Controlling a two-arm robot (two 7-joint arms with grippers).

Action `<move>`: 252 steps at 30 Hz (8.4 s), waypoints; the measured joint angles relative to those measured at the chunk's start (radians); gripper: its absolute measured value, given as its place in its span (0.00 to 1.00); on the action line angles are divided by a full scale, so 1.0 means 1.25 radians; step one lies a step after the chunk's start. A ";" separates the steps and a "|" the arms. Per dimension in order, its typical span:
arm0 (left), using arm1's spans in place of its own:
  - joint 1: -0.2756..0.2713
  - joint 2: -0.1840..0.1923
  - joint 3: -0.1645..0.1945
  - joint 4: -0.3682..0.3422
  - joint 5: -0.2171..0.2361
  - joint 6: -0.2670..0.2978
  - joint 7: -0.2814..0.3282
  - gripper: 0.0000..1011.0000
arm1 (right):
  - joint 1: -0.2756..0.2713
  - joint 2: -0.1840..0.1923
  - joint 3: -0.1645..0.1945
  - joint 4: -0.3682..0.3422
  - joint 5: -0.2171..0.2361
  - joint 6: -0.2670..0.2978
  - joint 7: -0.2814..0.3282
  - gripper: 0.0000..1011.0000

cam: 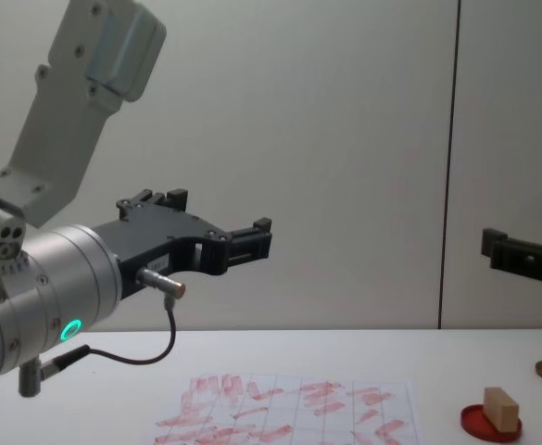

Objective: Use the one hand to pick up the stamp and affix it onto the A4 paper.

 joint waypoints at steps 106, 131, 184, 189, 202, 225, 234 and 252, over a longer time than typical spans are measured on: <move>0.000 0.000 0.000 0.000 0.000 0.000 0.000 0.98 | 0.344 -0.177 0.009 0.485 -0.122 0.227 -0.084 0.99; 0.000 0.000 0.000 0.000 0.000 0.000 0.000 0.98 | 0.398 -0.196 0.006 0.636 -0.153 0.196 -0.072 0.99; 0.000 0.000 0.000 0.000 0.000 0.000 0.000 0.98 | 0.477 -0.232 0.001 0.813 -0.178 0.157 -0.091 0.22; 0.000 0.000 0.000 0.000 0.000 0.000 0.000 0.98 | 0.477 -0.233 0.003 0.805 -0.176 0.155 -0.092 0.21; 0.000 0.000 0.000 0.000 0.000 0.000 0.000 0.98 | 0.458 -0.233 0.000 0.687 -0.168 0.139 -0.080 0.22; 0.000 0.000 0.000 0.000 0.000 0.000 0.000 0.98 | 0.402 -0.248 -0.050 0.482 -0.172 0.159 0.001 0.22; 0.000 0.000 0.000 0.000 0.000 0.000 0.000 0.98 | 0.385 -0.251 -0.068 0.467 -0.195 0.184 0.013 0.21; 0.000 0.000 0.000 0.000 0.000 0.000 0.000 0.98 | 0.386 -0.256 -0.077 0.549 -0.227 0.175 0.027 0.21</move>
